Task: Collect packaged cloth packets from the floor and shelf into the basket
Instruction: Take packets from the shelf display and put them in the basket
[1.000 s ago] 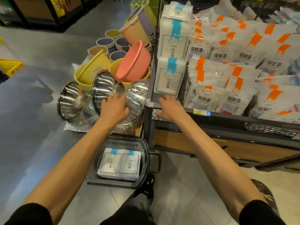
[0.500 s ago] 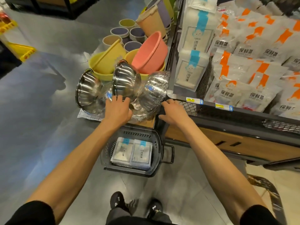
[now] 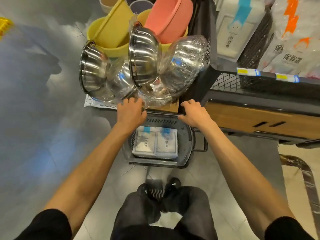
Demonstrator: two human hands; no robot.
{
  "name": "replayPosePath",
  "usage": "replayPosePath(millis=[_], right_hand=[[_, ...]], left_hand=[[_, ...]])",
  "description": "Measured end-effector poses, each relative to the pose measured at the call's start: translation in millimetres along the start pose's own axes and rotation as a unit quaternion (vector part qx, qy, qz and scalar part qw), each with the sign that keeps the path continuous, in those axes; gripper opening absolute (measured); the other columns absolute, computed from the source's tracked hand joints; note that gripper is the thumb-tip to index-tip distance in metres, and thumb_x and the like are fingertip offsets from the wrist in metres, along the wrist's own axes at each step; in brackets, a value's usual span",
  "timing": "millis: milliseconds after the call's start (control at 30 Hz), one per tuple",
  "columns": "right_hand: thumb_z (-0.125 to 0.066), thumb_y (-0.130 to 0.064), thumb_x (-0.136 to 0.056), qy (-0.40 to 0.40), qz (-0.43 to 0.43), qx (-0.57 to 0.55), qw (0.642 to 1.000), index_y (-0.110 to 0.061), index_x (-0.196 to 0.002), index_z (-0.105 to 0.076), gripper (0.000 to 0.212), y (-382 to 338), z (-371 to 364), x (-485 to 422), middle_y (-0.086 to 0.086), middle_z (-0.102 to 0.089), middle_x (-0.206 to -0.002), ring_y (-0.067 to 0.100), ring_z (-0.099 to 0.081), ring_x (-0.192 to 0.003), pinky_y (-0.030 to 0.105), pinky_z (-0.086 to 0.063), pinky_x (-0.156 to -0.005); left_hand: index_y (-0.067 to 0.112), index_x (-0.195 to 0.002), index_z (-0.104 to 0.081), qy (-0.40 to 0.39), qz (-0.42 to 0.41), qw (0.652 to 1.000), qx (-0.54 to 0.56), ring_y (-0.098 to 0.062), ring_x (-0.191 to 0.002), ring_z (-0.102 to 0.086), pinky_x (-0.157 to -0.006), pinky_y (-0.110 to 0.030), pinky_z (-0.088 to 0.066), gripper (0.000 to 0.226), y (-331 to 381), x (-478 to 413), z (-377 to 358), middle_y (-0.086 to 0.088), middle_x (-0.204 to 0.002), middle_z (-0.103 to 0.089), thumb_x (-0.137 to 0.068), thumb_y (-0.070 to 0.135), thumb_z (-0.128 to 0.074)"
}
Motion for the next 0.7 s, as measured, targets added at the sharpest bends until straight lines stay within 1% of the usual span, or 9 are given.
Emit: replayPosePath(millis=[133,233,300,400,600,700], right_hand=[[-0.059,-0.041,-0.097,-0.031,-0.006,-0.005,0.999,-0.012,-0.147,-0.038,0.061,10,-80,-43,0.014,-0.041,-0.145,0.036,-0.04,-0.132,0.05,-0.041,-0.102],[-0.059,-0.042,-0.097,-0.034,-0.003,-0.009,0.999,-0.015,-0.148,-0.037,0.062,20,-148,-78,0.014,-0.04,-0.146,0.035,-0.039,-0.134,0.05,-0.041,-0.104],[-0.058,-0.043,-0.097,-0.036,-0.001,-0.002,0.999,-0.015,-0.15,-0.036,0.064,28,-192,-103,0.014,-0.037,-0.149,0.036,-0.037,-0.136,0.051,-0.04,-0.105],[-0.058,-0.042,-0.097,-0.055,-0.012,0.0,0.998,-0.015,-0.149,-0.036,0.063,43,-257,-139,0.015,-0.036,-0.15,0.037,-0.036,-0.137,0.051,-0.039,-0.105],[-0.058,-0.039,-0.097,-0.03,-0.034,0.0,0.999,-0.012,-0.146,-0.04,0.059,75,-366,-211,0.017,-0.04,-0.147,0.038,-0.04,-0.133,0.052,-0.041,-0.102],[-0.056,-0.036,-0.098,-0.022,-0.019,-0.009,1.0,-0.012,-0.146,-0.039,0.057,88,-416,-243,0.017,-0.038,-0.147,0.038,-0.039,-0.132,0.051,-0.042,-0.103]], left_hand=[[0.011,-0.127,-0.051,-0.033,0.015,0.999,-0.006,-0.038,-0.122,-0.048,-0.097,-0.051,-0.041,0.04,-29,-20,-88,-0.016,-0.13,-0.056,-0.099,0.039,-0.05],[0.013,-0.134,-0.049,-0.062,0.028,0.998,-0.014,-0.038,-0.125,-0.046,-0.097,-0.051,-0.041,0.045,-50,-39,-161,-0.016,-0.133,-0.054,-0.098,0.04,-0.051],[0.013,-0.137,-0.047,-0.056,0.027,0.998,-0.013,-0.038,-0.124,-0.046,-0.096,-0.051,-0.041,0.048,-60,-54,-207,-0.016,-0.134,-0.053,-0.098,0.04,-0.052],[0.011,-0.136,-0.048,-0.067,0.024,0.997,-0.014,-0.039,-0.124,-0.046,-0.096,-0.05,-0.042,0.049,-72,-76,-274,-0.018,-0.132,-0.053,-0.097,0.04,-0.053],[0.009,-0.141,-0.045,-0.053,0.027,0.998,-0.018,-0.042,-0.125,-0.046,-0.095,-0.051,-0.042,0.054,-96,-118,-400,-0.021,-0.134,-0.052,-0.098,0.04,-0.053],[0.007,-0.136,-0.046,-0.072,0.027,0.997,-0.03,-0.042,-0.125,-0.046,-0.094,-0.052,-0.043,0.05,-112,-139,-459,-0.022,-0.133,-0.051,-0.097,0.038,-0.054]])
Point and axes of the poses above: each hand's wrist, its own x-axis away from the middle knuckle, its own z-axis out of the back of the hand, y = z × x, the point moved 3 cm from there along -x, towards the middle knuckle
